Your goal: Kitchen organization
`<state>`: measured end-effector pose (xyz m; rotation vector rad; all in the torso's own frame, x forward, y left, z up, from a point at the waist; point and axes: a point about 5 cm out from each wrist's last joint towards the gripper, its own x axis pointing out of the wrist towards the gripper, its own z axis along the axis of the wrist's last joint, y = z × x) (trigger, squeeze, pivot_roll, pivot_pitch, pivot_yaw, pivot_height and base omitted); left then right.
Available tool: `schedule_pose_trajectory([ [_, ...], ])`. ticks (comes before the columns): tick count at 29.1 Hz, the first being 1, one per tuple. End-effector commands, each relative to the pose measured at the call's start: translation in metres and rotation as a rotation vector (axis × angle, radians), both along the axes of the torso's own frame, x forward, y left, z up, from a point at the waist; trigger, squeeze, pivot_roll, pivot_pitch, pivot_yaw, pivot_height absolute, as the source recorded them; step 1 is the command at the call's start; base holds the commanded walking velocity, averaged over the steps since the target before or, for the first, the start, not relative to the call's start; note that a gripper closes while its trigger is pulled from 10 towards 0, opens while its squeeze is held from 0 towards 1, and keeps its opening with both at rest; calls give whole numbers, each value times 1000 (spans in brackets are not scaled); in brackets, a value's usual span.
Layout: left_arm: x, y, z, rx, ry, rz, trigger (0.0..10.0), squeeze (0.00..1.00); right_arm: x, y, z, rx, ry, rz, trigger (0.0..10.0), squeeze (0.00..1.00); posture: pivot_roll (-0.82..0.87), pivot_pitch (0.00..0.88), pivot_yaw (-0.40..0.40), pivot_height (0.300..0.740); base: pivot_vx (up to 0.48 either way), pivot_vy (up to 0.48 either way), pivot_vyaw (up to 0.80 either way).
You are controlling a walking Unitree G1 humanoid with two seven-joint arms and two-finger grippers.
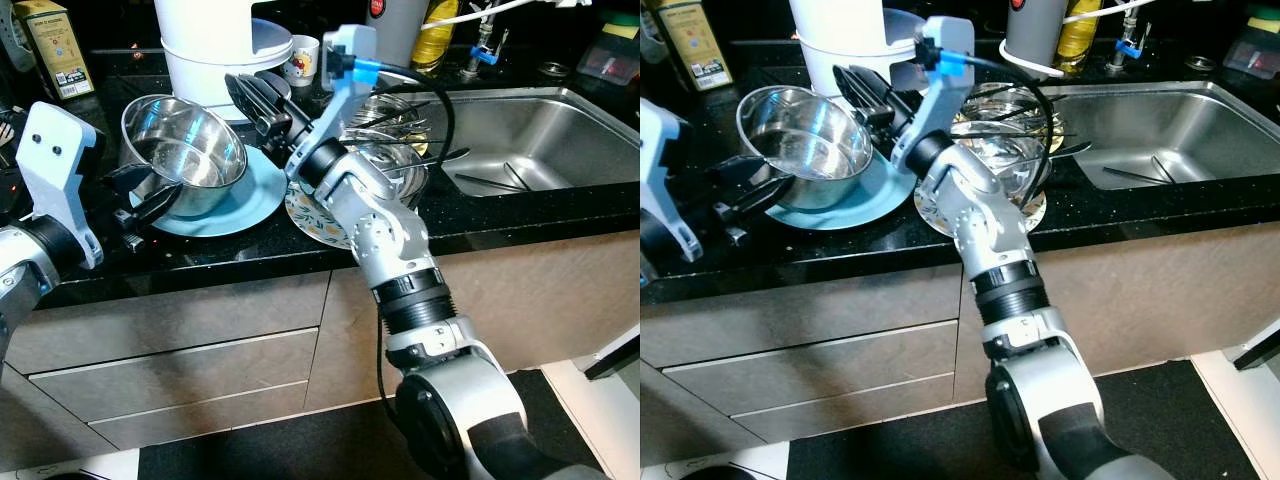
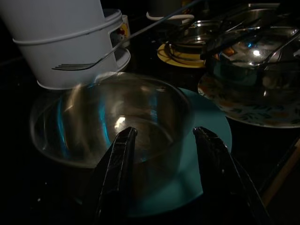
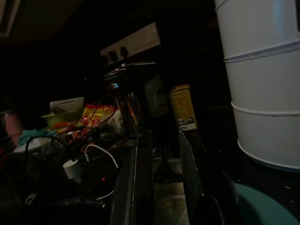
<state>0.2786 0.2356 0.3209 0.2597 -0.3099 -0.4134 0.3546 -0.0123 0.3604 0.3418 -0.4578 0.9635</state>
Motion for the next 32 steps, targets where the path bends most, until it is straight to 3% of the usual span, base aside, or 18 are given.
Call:
schedule_pose_trajectory([
  [1,0,0,-1,-18,6,-9,10000,0,-4,1,-3,-41,-7,21,392,0,-26,184,-42,740,0,0,0],
  [8,2,-1,-2,-32,5,-11,10000,0,-6,8,-22,-175,6,27,471,0,-26,175,-43,740,0,0,0],
  [12,1,0,-1,-42,1,-8,10000,0,-6,6,-22,-165,23,28,78,0,-23,172,-45,740,0,0,0],
  [16,1,-1,0,-71,-10,-13,10000,0,-6,-14,-3,0,37,26,0,0,-21,164,-48,740,0,0,0],
  [17,2,-4,2,-98,-16,-27,10000,0,-4,-29,5,103,39,-5,0,0,-23,159,-47,740,0,0,0],
  [19,2,-5,2,-106,-18,-33,10000,0,-3,-34,7,139,43,-13,0,0,-24,158,-46,740,0,0,0],
  [21,2,-9,4,-136,-22,-67,10000,0,-6,-54,14,284,55,-22,0,0,-25,156,-43,740,0,0,0],
  [25,3,-15,5,-173,-24,-96,10000,0,-11,-70,14,367,62,-35,0,0,-31,158,-39,740,0,0,0],
  [31,9,-39,5,-255,-35,-139,10000,0,-21,-89,12,424,55,-111,0,0,-45,163,-34,740,0,0,0],
  [32,12,-43,5,-276,-33,-139,10000,0,-23,-92,13,418,41,-142,9059,0,-48,164,-30,740,0,0,0],
])
